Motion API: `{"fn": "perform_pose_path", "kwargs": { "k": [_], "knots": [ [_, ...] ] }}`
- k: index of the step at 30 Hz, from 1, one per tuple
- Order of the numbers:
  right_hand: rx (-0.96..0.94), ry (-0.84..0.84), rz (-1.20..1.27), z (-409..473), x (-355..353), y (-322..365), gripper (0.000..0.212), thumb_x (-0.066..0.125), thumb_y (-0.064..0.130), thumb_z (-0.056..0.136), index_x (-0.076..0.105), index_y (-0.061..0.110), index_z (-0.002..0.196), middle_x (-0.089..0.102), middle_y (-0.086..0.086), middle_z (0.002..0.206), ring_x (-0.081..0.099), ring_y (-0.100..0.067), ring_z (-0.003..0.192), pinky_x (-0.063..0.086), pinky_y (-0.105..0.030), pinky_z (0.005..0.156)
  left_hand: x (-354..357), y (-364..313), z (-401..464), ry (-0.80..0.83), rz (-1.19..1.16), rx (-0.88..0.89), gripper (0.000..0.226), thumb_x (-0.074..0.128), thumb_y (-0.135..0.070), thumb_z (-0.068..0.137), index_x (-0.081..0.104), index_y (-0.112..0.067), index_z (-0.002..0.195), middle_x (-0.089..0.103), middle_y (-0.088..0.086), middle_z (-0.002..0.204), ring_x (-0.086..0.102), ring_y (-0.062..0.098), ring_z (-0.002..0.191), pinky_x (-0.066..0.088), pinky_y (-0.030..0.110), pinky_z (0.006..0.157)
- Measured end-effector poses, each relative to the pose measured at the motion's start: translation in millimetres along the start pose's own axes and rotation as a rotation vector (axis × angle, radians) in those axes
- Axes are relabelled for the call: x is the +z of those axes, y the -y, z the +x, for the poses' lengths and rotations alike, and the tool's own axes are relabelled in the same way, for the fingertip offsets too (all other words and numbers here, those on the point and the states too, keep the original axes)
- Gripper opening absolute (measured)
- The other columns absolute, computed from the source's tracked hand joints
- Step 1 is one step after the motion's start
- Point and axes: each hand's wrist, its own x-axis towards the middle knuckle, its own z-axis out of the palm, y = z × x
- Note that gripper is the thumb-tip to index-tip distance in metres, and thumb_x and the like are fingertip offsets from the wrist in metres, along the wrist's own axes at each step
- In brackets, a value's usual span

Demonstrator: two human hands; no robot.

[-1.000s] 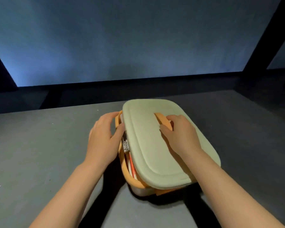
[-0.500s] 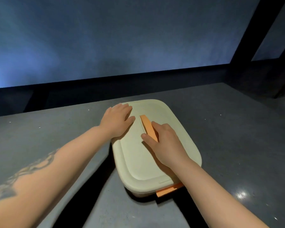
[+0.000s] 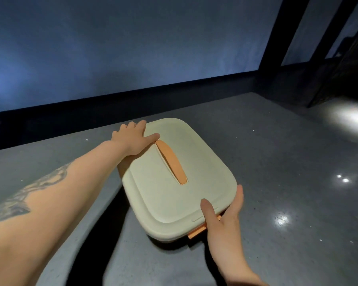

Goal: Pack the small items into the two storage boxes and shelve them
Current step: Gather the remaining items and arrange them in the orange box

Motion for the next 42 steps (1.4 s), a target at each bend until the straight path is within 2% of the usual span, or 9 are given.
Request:
{"fn": "perform_pose_path", "kwargs": {
  "k": [5, 11, 20, 24, 27, 30, 33, 36, 42],
  "knots": [
    [-0.003, 0.069, -0.024, 11.8, -11.5, 8.9, 0.085, 0.056, 0.020, 0.093, -0.003, 0.039, 0.151, 0.041, 0.012, 0.139, 0.043, -0.010, 0.121, 0.032, -0.026, 0.097, -8.0, 6.9, -9.7, 0.043, -0.082, -0.084, 0.075, 0.038, -0.072, 0.083, 0.029, -0.026, 0.142, 0.038, 0.013, 0.142, 0.031, 0.038, 0.130, 0.032, 0.051, 0.102],
    [0.010, 0.149, -0.018, 54.7, -24.8, 25.2, 0.078, 0.049, 0.013, 0.090, 0.010, 0.037, 0.153, 0.048, 0.014, 0.135, 0.051, -0.014, 0.114, 0.041, -0.033, 0.090, -0.1, 22.3, -79.2, -0.095, -0.106, -0.345, 0.075, 0.033, -0.074, 0.082, 0.039, -0.019, 0.133, 0.044, 0.017, 0.130, 0.038, 0.038, 0.121, 0.036, 0.046, 0.093],
    [-0.011, 0.647, -0.132, 108.6, 29.8, 54.9, 0.071, 0.042, 0.002, 0.084, 0.033, 0.032, 0.148, 0.050, 0.002, 0.135, 0.057, -0.022, 0.111, 0.047, -0.035, 0.090, 5.6, 51.7, -247.1, -0.249, -0.408, -0.688, 0.066, 0.047, -0.063, 0.083, 0.039, -0.016, 0.129, 0.037, 0.015, 0.115, 0.041, 0.037, 0.110, 0.039, 0.044, 0.089],
    [-0.027, 0.814, -0.148, 110.2, 60.6, 67.9, 0.063, 0.041, 0.002, 0.086, 0.040, 0.028, 0.143, 0.054, 0.002, 0.128, 0.058, -0.019, 0.108, 0.048, -0.029, 0.081, 9.8, 50.1, -291.6, -0.266, -0.378, -0.752, 0.065, 0.044, -0.067, 0.080, 0.037, -0.023, 0.127, 0.036, 0.006, 0.105, 0.042, 0.031, 0.107, 0.041, 0.041, 0.086],
    [-0.138, 0.749, -0.209, 108.3, 70.0, 69.4, 0.048, 0.046, 0.003, 0.086, 0.054, 0.023, 0.129, 0.062, -0.001, 0.119, 0.059, -0.014, 0.098, 0.046, -0.028, 0.075, 9.0, 50.7, -298.9, -0.270, -0.179, -0.785, 0.066, 0.038, -0.070, 0.081, 0.036, -0.025, 0.130, 0.043, 0.007, 0.111, 0.037, 0.030, 0.109, 0.036, 0.040, 0.091],
    [-0.310, 0.601, -0.369, 98.1, 60.7, 63.1, 0.039, 0.051, 0.013, 0.090, 0.056, 0.025, 0.127, 0.061, 0.004, 0.119, 0.056, -0.017, 0.106, 0.041, -0.030, 0.080, 8.2, 41.6, -292.6, -0.439, -0.112, -0.688, 0.058, 0.046, -0.054, 0.087, 0.040, -0.019, 0.133, 0.042, 0.009, 0.135, 0.032, 0.031, 0.123, 0.028, 0.042, 0.101],
    [-0.469, 0.537, -0.525, 72.3, 41.2, 49.8, 0.046, 0.052, 0.023, 0.096, 0.044, 0.021, 0.141, 0.047, 0.006, 0.139, 0.044, -0.016, 0.125, 0.033, -0.026, 0.099, 9.7, 14.6, -276.5, -0.543, -0.190, -0.471, 0.052, 0.050, -0.038, 0.090, 0.041, -0.022, 0.139, 0.041, 0.002, 0.142, 0.030, 0.023, 0.131, 0.021, 0.039, 0.109],
    [-0.588, 0.551, -0.649, 44.1, 17.0, 39.2, 0.048, 0.049, 0.031, 0.097, 0.040, 0.024, 0.144, 0.029, 0.011, 0.153, 0.024, -0.013, 0.139, 0.023, -0.022, 0.103, 14.3, -15.1, -257.5, -0.548, -0.261, -0.277, 0.043, 0.046, -0.038, 0.091, 0.049, -0.027, 0.132, 0.044, -0.005, 0.139, 0.032, 0.017, 0.129, 0.021, 0.035, 0.109],
    [-0.583, 0.386, -0.698, 26.1, -39.0, 33.4, 0.045, 0.049, 0.035, 0.097, 0.040, 0.035, 0.141, 0.034, 0.016, 0.150, 0.027, -0.005, 0.137, 0.030, -0.021, 0.098, 26.4, -55.7, -225.5, -0.440, -0.242, -0.019, 0.051, 0.034, -0.044, 0.082, 0.059, -0.024, 0.122, 0.054, 0.000, 0.130, 0.044, 0.022, 0.120, 0.027, 0.033, 0.100]
  ]
}}
